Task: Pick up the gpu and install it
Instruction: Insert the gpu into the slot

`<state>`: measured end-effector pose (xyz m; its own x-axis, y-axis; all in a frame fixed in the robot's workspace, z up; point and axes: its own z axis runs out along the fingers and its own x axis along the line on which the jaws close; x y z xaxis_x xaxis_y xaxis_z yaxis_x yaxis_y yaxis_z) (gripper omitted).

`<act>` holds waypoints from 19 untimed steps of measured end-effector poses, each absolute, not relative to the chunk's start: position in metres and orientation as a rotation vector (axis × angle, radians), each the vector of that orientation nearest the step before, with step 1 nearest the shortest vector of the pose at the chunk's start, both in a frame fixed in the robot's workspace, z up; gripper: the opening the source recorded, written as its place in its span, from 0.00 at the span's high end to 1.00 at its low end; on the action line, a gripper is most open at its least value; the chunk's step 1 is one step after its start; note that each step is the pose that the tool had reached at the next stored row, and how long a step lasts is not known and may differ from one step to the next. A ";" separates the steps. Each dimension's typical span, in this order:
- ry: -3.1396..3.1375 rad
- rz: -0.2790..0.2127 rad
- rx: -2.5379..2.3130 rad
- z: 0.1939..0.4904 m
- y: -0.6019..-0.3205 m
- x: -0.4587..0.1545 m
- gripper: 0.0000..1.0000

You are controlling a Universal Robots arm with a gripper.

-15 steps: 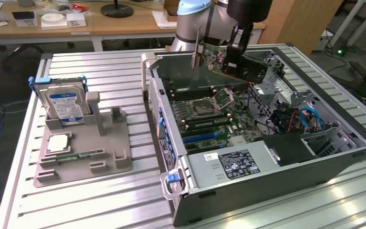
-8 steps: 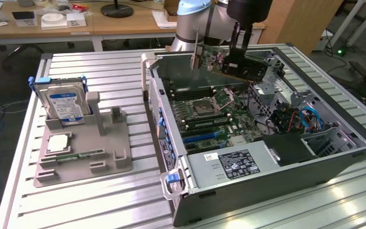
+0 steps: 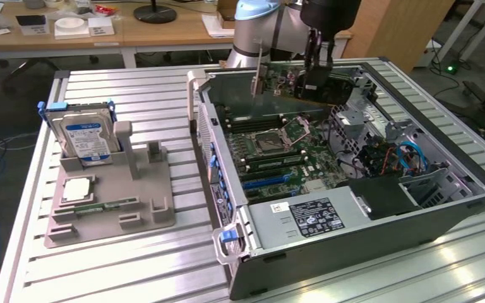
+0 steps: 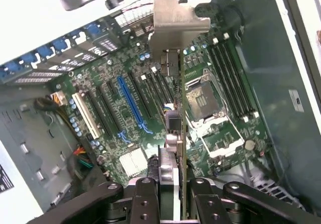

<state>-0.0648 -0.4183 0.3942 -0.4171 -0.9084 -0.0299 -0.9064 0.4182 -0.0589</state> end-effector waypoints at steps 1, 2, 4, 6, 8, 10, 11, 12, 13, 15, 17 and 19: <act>2.587 -0.051 -1.679 0.394 -0.418 -0.065 0.72; 2.574 -0.051 -1.698 0.394 -0.418 -0.065 0.72; 2.546 -0.050 -1.738 0.394 -0.418 -0.065 0.72; 2.524 -0.049 -1.768 0.394 -0.418 -0.065 0.72; 2.499 -0.048 -1.801 0.394 -0.418 -0.065 0.72; 2.470 -0.047 -1.840 0.393 -0.418 -0.065 0.72; 2.453 -0.046 -1.863 0.393 -0.418 -0.065 0.72; 2.438 -0.045 -1.883 0.393 -0.418 -0.065 0.72; 2.421 -0.044 -1.903 0.393 -0.418 -0.065 0.72; 2.391 -0.043 -1.940 0.393 -0.418 -0.065 0.72; 2.366 -0.042 -1.970 0.392 -0.419 -0.065 0.72; 2.363 -0.042 -1.974 0.392 -0.419 -0.065 0.72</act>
